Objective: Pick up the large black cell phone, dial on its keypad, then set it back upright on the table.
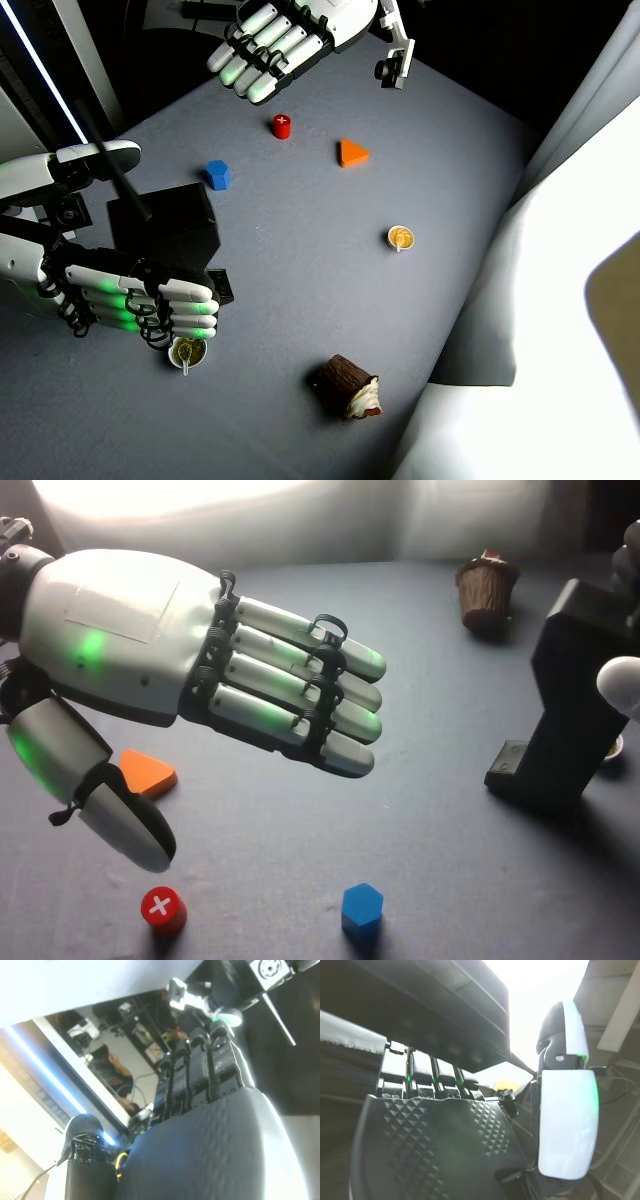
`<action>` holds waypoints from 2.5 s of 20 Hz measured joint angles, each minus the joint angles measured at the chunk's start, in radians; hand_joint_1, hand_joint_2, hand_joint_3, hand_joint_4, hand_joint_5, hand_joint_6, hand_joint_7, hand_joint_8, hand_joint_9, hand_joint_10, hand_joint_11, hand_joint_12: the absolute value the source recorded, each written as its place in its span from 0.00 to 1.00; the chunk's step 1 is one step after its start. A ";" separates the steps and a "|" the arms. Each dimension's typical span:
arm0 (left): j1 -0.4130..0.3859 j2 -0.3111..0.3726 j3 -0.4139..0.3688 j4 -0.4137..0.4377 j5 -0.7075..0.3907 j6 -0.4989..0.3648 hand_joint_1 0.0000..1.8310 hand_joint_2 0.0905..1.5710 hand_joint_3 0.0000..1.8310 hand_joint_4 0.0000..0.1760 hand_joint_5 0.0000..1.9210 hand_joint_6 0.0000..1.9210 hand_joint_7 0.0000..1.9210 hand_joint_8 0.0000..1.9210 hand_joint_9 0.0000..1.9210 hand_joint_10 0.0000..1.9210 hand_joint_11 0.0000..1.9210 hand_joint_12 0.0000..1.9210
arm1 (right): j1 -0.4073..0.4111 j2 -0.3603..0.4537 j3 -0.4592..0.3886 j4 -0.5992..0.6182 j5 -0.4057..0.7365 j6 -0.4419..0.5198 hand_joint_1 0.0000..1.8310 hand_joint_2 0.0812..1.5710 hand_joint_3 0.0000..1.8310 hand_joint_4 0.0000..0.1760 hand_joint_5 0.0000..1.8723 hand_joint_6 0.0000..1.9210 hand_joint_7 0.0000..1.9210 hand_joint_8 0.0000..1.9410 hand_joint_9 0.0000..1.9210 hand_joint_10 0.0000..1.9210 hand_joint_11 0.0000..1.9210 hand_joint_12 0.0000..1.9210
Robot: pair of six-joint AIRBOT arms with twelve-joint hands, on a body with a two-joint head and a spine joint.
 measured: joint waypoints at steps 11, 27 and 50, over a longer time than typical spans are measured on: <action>0.000 0.000 0.000 0.006 0.000 0.000 0.00 0.73 0.00 0.00 0.04 0.00 0.05 0.00 0.05 0.00 0.00 0.05 | -0.013 -0.021 0.030 0.035 -0.001 0.000 0.53 0.59 0.00 0.00 0.02 0.00 0.00 0.00 0.00 0.00 0.04 0.03; -0.004 0.000 0.001 0.013 0.000 0.000 0.00 0.73 0.00 0.00 0.05 0.00 0.06 0.00 0.05 0.00 0.00 0.07 | 0.001 -0.041 0.051 0.039 0.007 0.000 0.78 0.72 0.00 0.00 0.34 0.51 0.40 0.46 0.44 0.51 0.33 0.83; -0.078 -0.029 0.040 0.026 -0.060 -0.061 0.37 0.79 0.00 0.03 0.09 0.00 0.33 0.02 0.39 0.11 0.10 0.71 | -0.002 -0.013 0.155 -0.060 0.143 0.049 0.82 0.67 0.00 0.00 0.52 0.42 0.52 0.43 0.54 0.50 0.46 0.79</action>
